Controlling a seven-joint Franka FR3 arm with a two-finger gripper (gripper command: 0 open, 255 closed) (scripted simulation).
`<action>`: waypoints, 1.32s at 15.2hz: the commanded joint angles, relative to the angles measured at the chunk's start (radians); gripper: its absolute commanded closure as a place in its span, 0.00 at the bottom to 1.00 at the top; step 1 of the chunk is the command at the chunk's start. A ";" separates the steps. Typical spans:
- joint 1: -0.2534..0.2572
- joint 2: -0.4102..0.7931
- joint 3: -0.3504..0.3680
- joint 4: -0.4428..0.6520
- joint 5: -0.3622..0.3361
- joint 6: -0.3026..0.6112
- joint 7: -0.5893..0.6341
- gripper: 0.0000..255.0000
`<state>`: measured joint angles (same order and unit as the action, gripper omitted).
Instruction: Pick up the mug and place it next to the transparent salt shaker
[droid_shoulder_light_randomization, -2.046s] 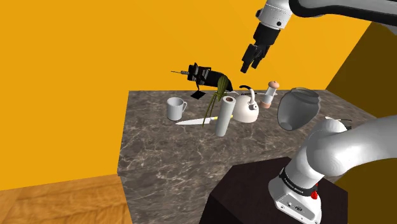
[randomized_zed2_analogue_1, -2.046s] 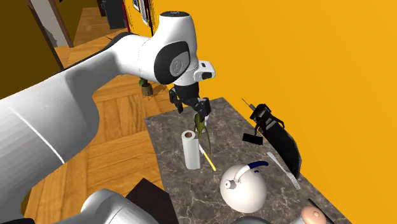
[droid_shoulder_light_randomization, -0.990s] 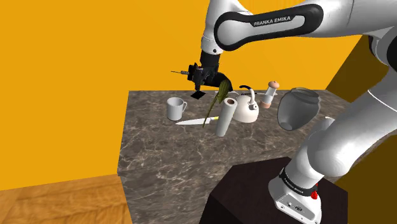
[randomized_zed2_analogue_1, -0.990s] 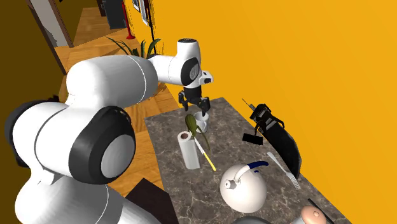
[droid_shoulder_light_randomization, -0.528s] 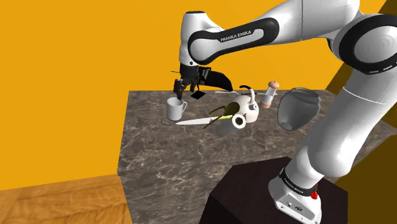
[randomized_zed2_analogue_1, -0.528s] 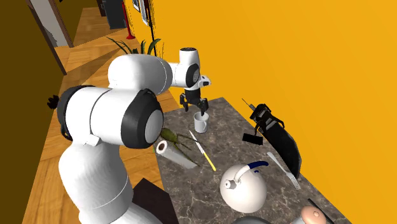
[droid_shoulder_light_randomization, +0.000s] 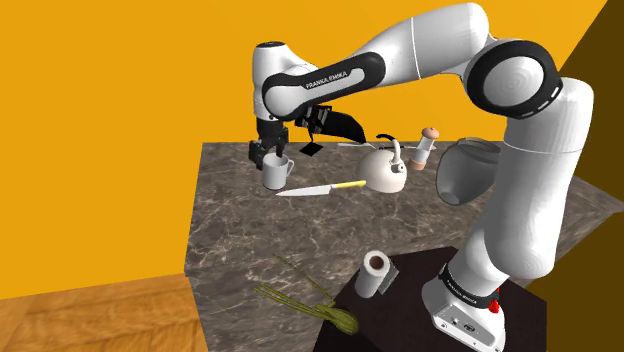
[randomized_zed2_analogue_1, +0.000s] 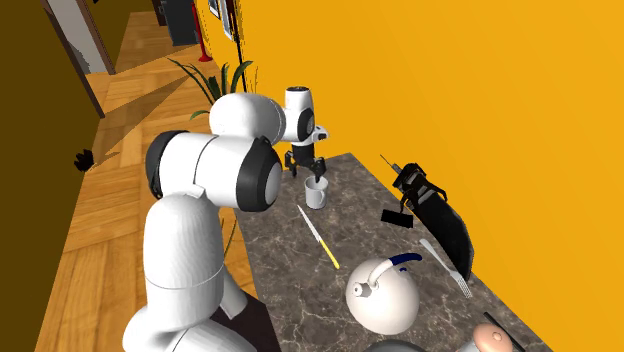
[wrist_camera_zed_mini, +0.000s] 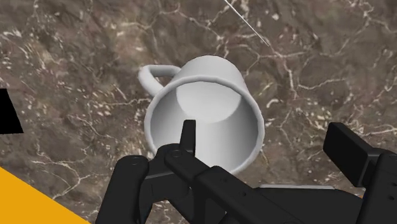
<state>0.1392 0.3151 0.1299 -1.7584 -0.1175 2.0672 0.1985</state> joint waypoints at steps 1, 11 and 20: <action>0.002 0.028 -0.001 0.009 -0.005 0.017 0.003 0.00; 0.001 0.059 -0.005 -0.023 -0.013 0.081 0.008 0.00; 0.001 0.059 -0.005 -0.023 -0.013 0.081 0.008 1.00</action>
<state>0.1404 0.3743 0.1247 -1.7816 -0.1300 2.1478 0.2060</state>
